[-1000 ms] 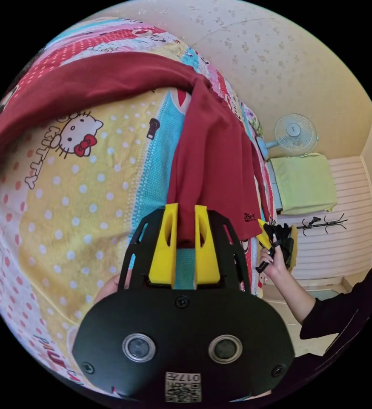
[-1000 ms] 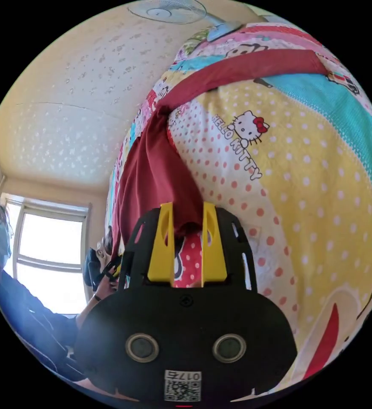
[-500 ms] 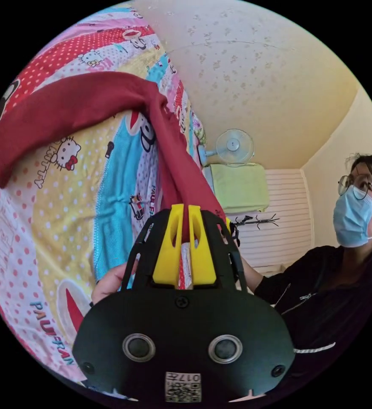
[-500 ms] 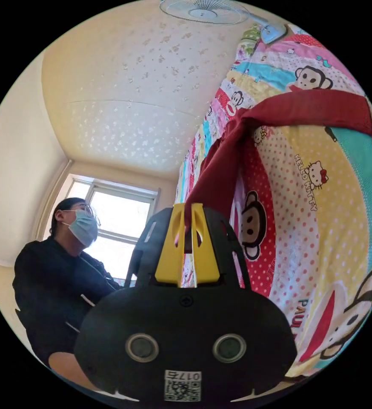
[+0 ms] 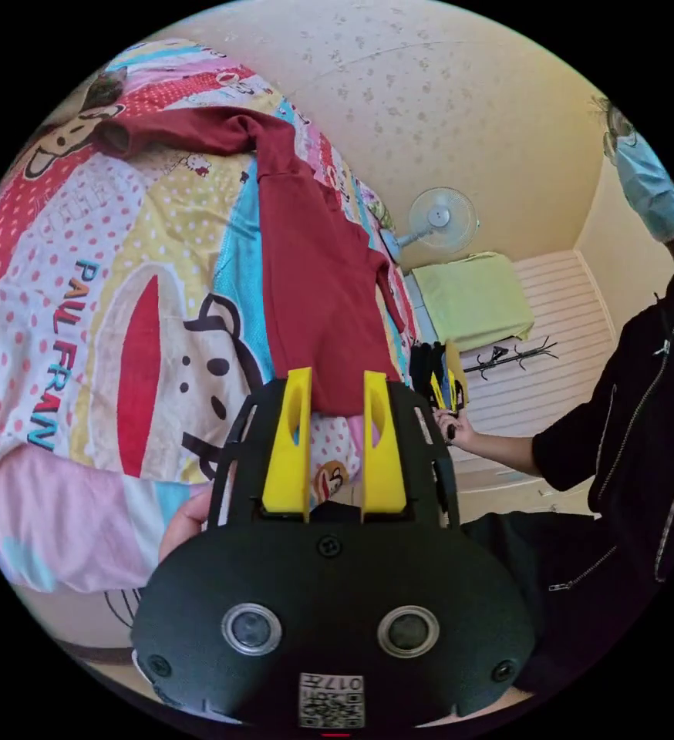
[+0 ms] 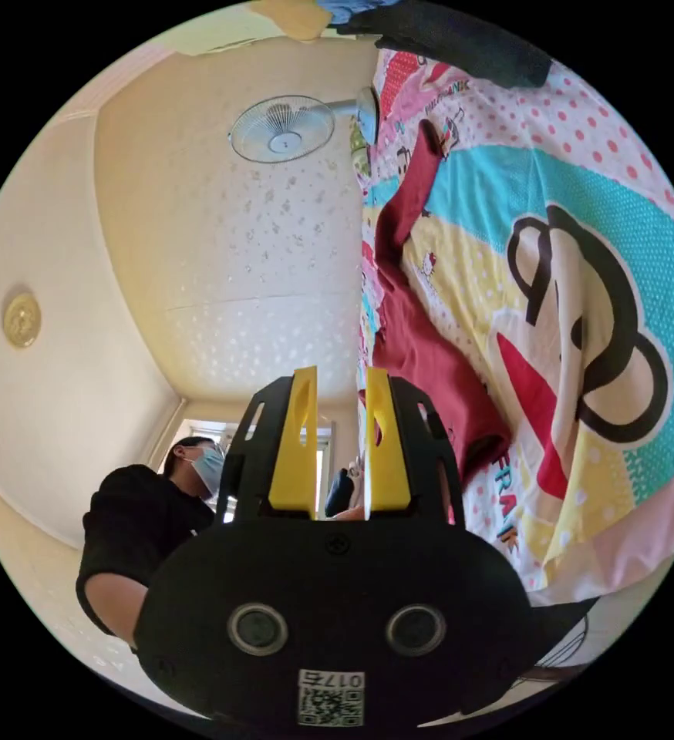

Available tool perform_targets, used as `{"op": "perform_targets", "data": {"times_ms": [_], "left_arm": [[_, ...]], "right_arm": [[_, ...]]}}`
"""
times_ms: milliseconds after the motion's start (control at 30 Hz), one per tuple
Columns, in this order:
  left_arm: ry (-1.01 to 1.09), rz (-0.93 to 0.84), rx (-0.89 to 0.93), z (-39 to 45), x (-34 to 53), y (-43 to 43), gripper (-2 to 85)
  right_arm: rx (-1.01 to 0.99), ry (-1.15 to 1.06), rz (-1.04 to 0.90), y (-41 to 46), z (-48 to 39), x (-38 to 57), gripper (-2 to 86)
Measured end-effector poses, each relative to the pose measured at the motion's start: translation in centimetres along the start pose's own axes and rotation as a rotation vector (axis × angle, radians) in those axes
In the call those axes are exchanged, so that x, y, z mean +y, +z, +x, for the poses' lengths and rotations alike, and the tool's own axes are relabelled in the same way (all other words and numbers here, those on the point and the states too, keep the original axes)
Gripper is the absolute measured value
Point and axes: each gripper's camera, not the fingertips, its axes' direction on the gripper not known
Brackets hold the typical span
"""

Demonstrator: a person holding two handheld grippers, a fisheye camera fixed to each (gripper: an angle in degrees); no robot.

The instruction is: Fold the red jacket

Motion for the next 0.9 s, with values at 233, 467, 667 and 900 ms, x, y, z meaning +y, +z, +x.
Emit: {"op": "perform_targets", "data": {"times_ms": [233,467,667,900], "left_arm": [[-0.07,0.411,-0.325,-6.0,-6.9,-9.8,15.4],[-0.465,0.234,-0.055,-20.7,-14.7,-4.5,5.7],[-0.219,0.291,-0.077,-13.6,-13.6,-12.8,3.8],[-0.048,0.188,-0.388,-13.1,-6.9,-23.9,4.5]], "right_arm": [[-0.078,-0.037,-0.26,10.3,-1.4,0.8,8.1],[-0.337,-0.011,-0.481,25.8,-1.0,5.5,7.1],[-0.479,-0.031,-0.539,33.3,-5.4,9.8,6.9],[-0.312,-0.032,-0.67,38.6,-5.9,15.2,7.3]]}}
